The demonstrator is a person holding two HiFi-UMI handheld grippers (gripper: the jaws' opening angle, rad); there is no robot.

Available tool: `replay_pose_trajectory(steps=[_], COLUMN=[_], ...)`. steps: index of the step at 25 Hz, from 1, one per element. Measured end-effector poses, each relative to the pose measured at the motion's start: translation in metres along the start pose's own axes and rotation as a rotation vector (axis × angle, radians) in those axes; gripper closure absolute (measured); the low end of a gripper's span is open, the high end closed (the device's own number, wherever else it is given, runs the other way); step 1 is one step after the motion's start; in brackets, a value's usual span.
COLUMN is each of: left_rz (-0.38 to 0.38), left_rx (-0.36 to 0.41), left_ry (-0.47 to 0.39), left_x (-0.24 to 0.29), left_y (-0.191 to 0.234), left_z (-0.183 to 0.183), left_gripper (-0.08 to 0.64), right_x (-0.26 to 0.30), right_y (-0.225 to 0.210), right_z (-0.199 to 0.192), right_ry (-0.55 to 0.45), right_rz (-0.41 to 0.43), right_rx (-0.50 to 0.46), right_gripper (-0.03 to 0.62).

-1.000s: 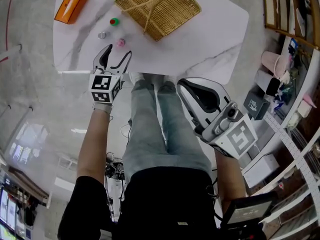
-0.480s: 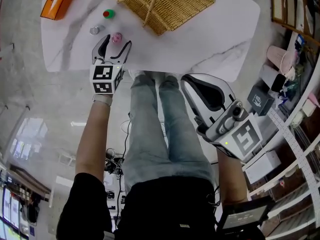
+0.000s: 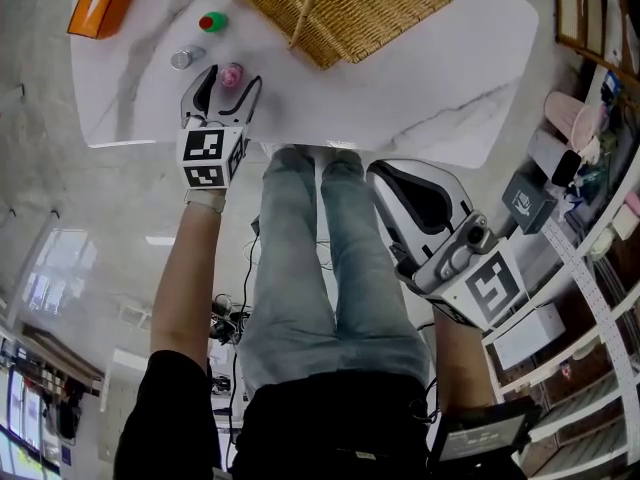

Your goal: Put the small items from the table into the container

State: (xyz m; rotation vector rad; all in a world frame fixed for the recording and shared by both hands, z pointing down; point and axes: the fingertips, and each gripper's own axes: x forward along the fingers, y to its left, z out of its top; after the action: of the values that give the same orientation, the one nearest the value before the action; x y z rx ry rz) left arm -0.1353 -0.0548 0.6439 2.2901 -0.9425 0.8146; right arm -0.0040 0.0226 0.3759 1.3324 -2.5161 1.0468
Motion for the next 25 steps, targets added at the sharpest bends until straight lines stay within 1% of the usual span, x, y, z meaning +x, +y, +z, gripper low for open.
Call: replay_pose_trajectory(steps=[3, 9, 12, 18, 21, 25], left_rz=[0.013, 0.034, 0.033, 0.042, 0.05, 0.053], left_rx=[0.0, -0.005, -0.006, -0.012, -0.013, -0.001], left_ry=[-0.012, -0.021, -0.026, -0.03, -0.031, -0.031], left_x=[0.004, 0.01, 0.011, 0.015, 0.015, 0.018], left_y=[0.003, 0.007, 0.007, 0.011, 0.012, 0.009], left_z=[-0.004, -0.004, -0.002, -0.003, -0.004, -0.004], left_gripper=[0.258, 0.258, 0.258, 0.258, 0.259, 0.266], right_x=[0.003, 0.015, 0.026, 0.039, 0.045, 0.048], right_y=[-0.006, -0.021, -0.027, -0.038, -0.04, -0.049], right_z=[-0.009, -0.029, -0.036, -0.048, -0.049, -0.061], right_ry=[0.005, 0.038, 0.044, 0.053, 0.021, 0.046], right_rz=[-0.01, -0.043, -0.036, -0.026, -0.005, -0.009], right_rx=[0.006, -0.016, -0.027, -0.019, 0.004, -0.001], right_gripper=[0.581, 0.582, 0.581, 0.582, 0.581, 0.583])
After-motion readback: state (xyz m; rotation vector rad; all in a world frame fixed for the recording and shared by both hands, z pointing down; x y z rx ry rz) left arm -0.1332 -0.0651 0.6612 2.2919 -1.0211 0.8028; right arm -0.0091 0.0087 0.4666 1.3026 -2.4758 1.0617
